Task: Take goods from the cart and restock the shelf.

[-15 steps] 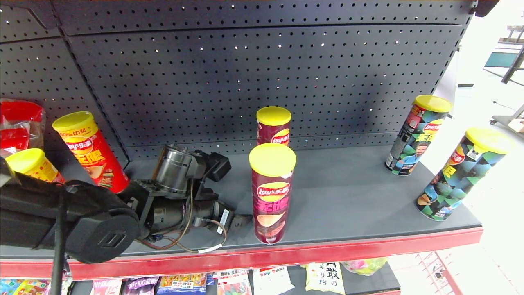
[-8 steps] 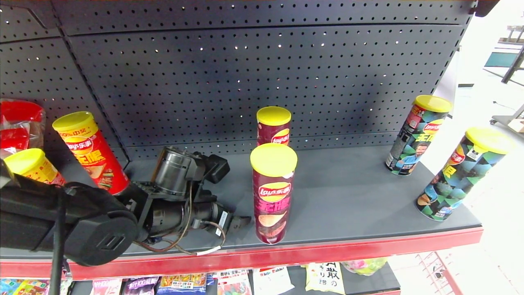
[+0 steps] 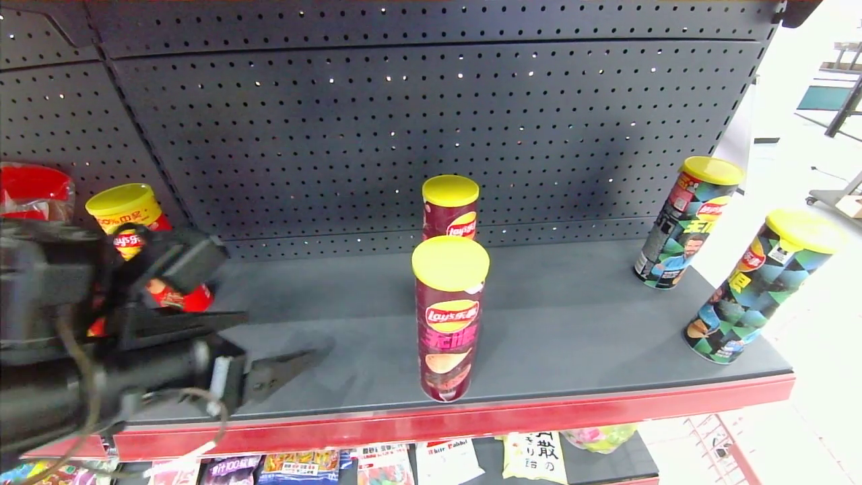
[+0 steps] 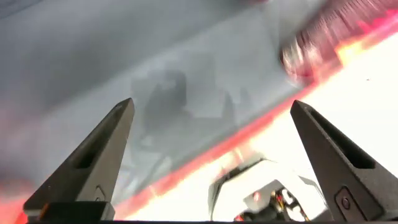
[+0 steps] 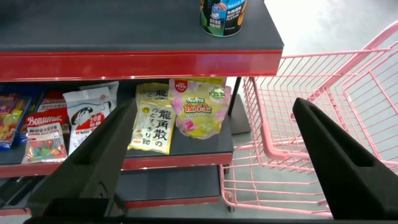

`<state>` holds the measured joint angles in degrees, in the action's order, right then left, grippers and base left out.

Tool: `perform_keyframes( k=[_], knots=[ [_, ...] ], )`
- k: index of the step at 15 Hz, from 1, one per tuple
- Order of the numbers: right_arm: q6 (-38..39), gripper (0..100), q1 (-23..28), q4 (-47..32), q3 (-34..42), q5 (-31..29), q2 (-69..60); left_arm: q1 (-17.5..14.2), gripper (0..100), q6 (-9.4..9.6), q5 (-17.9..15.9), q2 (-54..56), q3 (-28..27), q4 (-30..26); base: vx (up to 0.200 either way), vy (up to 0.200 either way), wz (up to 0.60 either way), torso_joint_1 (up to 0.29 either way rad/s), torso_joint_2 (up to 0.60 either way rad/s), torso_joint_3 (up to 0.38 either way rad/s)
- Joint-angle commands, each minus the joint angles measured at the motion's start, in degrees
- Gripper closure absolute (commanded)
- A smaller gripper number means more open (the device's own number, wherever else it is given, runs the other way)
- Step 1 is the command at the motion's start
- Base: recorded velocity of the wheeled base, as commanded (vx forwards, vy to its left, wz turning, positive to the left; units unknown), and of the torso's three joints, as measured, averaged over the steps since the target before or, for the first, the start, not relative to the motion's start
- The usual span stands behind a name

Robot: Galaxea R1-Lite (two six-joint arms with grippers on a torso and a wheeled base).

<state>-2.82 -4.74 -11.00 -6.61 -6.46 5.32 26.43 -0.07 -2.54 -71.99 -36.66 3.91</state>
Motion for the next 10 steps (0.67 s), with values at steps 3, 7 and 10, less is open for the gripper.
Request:
perform_keyframes(
  k=[3, 7, 10],
  knots=[
    [0.27, 0, 0.00, 0.01, 0.02, 0.04, 0.13, -6.13, 0, -0.01, 5.70, 58.98, -1.58, -49.35, 0.000, 0.000, 0.00, 0.000, 0.00, 0.000],
    [0.09, 0, 0.00, 0.10, 0.02, 0.22, 0.13, -6.39, 0, -2.04, 17.39, 68.73, 2.29, -52.34, 0.000, 0.000, 0.00, 0.000, 0.00, 0.000],
    [0.27, 0, 0.00, 0.62, 0.45, -0.13, 0.13, -7.09, 0, -4.32, 29.25, 71.99, 11.08, -44.87, 0.000, 0.000, 0.00, 0.000, 0.00, 0.000]
  ],
)
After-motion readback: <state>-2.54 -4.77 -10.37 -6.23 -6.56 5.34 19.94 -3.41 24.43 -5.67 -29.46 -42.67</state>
